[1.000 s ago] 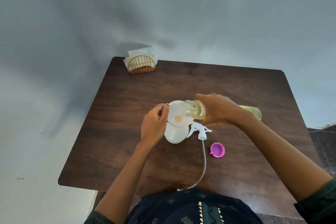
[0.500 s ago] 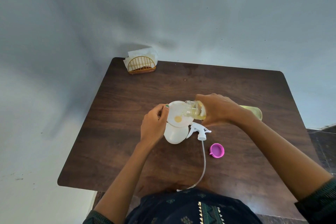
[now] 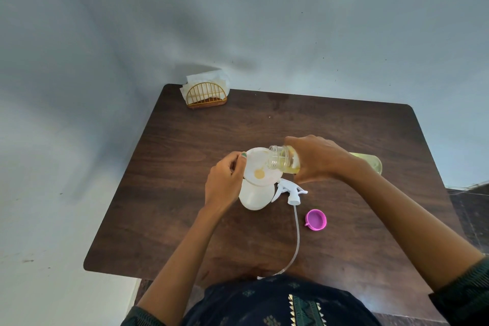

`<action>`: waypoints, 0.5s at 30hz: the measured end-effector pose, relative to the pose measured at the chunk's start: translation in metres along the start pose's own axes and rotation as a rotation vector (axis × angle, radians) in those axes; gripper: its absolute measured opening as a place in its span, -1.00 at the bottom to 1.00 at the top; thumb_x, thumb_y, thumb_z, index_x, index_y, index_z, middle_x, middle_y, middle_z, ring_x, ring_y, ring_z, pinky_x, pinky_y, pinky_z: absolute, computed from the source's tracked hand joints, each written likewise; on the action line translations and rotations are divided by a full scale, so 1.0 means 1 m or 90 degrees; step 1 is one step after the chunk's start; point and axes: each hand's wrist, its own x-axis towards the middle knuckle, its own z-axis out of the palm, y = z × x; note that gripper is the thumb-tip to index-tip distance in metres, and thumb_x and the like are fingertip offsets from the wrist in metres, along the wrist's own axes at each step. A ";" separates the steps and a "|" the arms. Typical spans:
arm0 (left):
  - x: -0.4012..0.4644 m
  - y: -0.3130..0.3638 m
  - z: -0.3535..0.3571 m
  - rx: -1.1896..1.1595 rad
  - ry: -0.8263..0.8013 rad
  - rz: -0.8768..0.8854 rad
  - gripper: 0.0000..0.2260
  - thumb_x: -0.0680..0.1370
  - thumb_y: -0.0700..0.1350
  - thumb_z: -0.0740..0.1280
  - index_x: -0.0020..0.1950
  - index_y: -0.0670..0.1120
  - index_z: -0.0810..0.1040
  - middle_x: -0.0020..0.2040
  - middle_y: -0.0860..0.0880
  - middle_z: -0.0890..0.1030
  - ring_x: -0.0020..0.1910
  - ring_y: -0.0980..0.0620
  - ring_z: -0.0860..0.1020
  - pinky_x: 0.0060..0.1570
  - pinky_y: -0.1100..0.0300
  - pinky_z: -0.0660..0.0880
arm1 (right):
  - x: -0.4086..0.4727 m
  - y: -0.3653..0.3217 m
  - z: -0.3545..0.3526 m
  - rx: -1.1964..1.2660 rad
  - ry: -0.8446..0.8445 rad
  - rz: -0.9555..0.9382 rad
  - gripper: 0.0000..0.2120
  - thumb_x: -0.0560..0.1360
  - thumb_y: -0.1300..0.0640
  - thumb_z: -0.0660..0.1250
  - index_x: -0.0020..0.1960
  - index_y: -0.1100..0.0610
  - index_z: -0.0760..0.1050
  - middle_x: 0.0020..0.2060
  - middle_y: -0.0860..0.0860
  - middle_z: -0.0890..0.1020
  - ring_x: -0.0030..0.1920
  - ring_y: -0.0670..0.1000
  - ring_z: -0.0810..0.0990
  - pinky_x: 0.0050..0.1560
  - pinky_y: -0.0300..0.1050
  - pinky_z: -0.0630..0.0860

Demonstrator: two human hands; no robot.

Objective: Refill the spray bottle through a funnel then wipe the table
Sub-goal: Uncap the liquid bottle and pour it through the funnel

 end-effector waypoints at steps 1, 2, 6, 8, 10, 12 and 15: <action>0.000 0.000 0.000 -0.001 0.000 -0.001 -0.76 0.57 0.14 0.12 -0.20 0.45 0.46 -0.27 0.01 0.60 -0.25 0.01 0.56 -0.17 -0.10 0.56 | 0.000 0.000 0.000 0.002 0.000 -0.001 -0.49 0.31 0.09 0.48 0.18 0.06 0.36 -0.17 -0.09 0.45 -0.22 -0.02 0.44 -0.42 -0.30 0.18; 0.000 0.000 0.000 -0.001 0.001 -0.001 -0.76 0.56 0.15 0.12 -0.21 0.45 0.46 -0.26 0.00 0.60 -0.24 0.00 0.57 -0.16 -0.10 0.56 | 0.000 0.000 0.000 0.003 -0.001 -0.002 -0.49 0.31 0.09 0.48 0.19 0.06 0.36 -0.17 -0.09 0.45 -0.21 -0.02 0.44 -0.42 -0.30 0.18; -0.001 0.001 0.000 -0.005 0.002 -0.006 -0.76 0.58 0.12 0.13 -0.23 0.35 0.48 -0.25 -0.02 0.60 -0.25 -0.01 0.56 -0.16 -0.11 0.55 | 0.000 0.000 -0.001 0.003 -0.003 -0.001 -0.51 0.31 0.10 0.48 0.17 0.06 0.36 -0.20 -0.11 0.42 -0.23 -0.04 0.42 -0.42 -0.30 0.17; -0.001 0.001 0.000 -0.006 0.003 -0.008 -0.76 0.59 0.11 0.14 -0.23 0.34 0.47 -0.24 -0.01 0.61 -0.23 0.01 0.57 -0.13 -0.11 0.55 | 0.000 -0.001 -0.001 0.007 -0.008 -0.003 -0.51 0.32 0.10 0.48 0.17 0.06 0.36 -0.20 -0.11 0.42 -0.24 -0.05 0.42 -0.41 -0.31 0.18; 0.000 0.000 0.000 -0.007 0.005 -0.010 -0.76 0.58 0.13 0.13 -0.24 0.37 0.47 -0.23 0.01 0.61 -0.22 0.02 0.58 -0.13 -0.10 0.56 | 0.000 -0.001 0.000 0.009 -0.011 -0.002 -0.51 0.32 0.10 0.48 0.17 0.06 0.36 -0.19 -0.10 0.43 -0.24 -0.05 0.41 -0.41 -0.32 0.17; 0.000 0.000 0.001 -0.004 0.004 -0.013 -0.77 0.57 0.14 0.13 -0.23 0.37 0.47 -0.25 0.01 0.61 -0.23 0.02 0.57 -0.14 -0.11 0.55 | -0.001 -0.001 0.000 0.006 -0.009 -0.001 -0.50 0.32 0.10 0.48 0.18 0.06 0.36 -0.19 -0.10 0.43 -0.23 -0.04 0.41 -0.42 -0.31 0.16; 0.001 -0.001 0.001 -0.006 0.003 -0.013 -0.77 0.58 0.13 0.13 -0.22 0.30 0.49 -0.29 -0.01 0.58 -0.29 0.01 0.54 -0.21 -0.06 0.53 | -0.001 -0.002 -0.002 0.007 -0.007 0.001 -0.50 0.32 0.11 0.48 0.19 0.07 0.36 -0.19 -0.11 0.42 -0.24 -0.04 0.41 -0.42 -0.31 0.16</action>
